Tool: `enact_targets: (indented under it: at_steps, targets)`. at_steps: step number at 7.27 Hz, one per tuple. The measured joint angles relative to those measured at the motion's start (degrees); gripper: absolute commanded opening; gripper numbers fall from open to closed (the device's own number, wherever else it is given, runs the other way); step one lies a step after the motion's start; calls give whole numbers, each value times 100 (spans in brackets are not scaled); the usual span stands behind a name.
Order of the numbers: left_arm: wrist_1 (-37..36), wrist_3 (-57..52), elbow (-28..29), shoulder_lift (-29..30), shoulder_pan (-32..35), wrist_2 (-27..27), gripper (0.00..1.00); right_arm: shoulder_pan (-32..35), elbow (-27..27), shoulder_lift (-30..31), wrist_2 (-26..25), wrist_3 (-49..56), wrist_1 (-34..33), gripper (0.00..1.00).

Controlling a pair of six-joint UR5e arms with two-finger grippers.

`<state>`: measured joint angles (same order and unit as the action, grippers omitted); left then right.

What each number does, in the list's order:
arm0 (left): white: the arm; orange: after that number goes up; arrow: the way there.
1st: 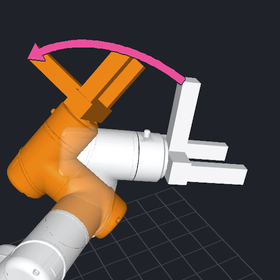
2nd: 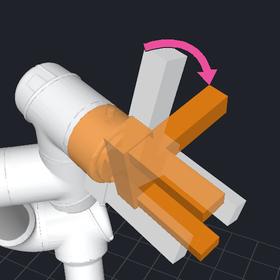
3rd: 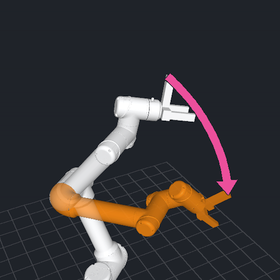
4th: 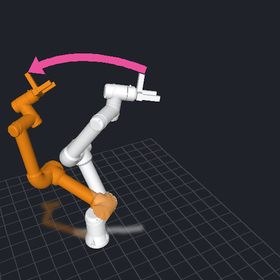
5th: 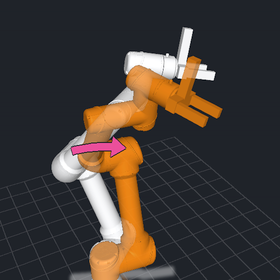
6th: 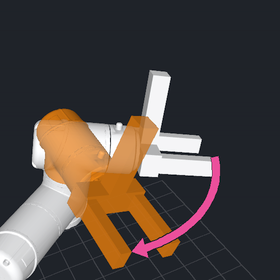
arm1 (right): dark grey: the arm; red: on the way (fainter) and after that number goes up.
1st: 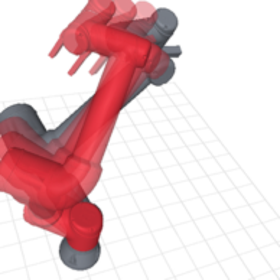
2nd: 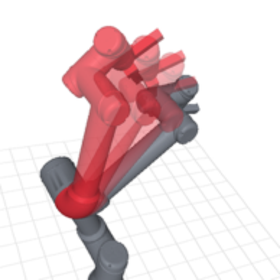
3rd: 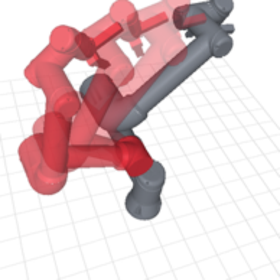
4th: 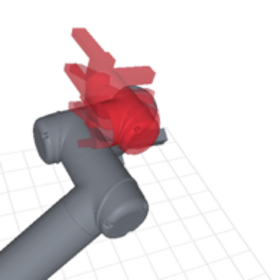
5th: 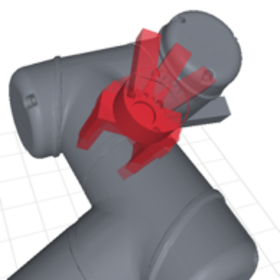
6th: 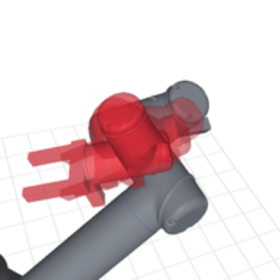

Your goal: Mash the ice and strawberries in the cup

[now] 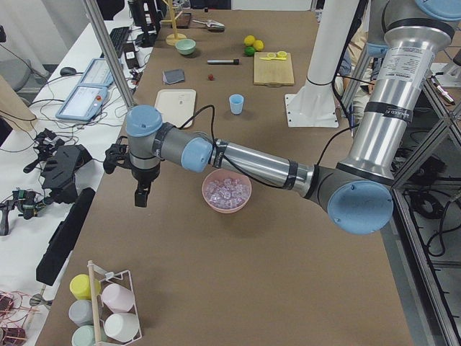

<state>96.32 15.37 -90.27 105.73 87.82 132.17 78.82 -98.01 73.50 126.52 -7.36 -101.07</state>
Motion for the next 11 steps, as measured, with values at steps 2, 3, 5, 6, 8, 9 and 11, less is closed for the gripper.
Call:
enact_targets:
  at_steps: [2, 3, 5, 6, 8, 9, 11]
  targets:
    - [491, -5, -112, -51, -246, 224, 98, -18, -25, 11, 5, -11, 0, 100]
    - [884, -23, -126, -93, -559, 235, 98, -21, -33, 9, -1, -40, 0, 100]
    - [1720, -66, -135, -160, -1394, 216, 98, -25, -40, 10, -4, -236, 0, 100]
    - [2083, -221, -145, -244, -1739, 219, 98, -25, -40, 19, -9, -334, -1, 100]
    - [2398, -1139, -254, -484, -2106, 248, 97, -25, -20, 48, -20, -743, -6, 100]
    - [2423, -1579, -372, -611, -2178, 290, 97, -41, -26, 54, -21, -1039, -3, 100]
    - [2446, -2121, -664, -1011, -2341, 372, 97, -161, -38, 76, -28, -1458, 0, 100]
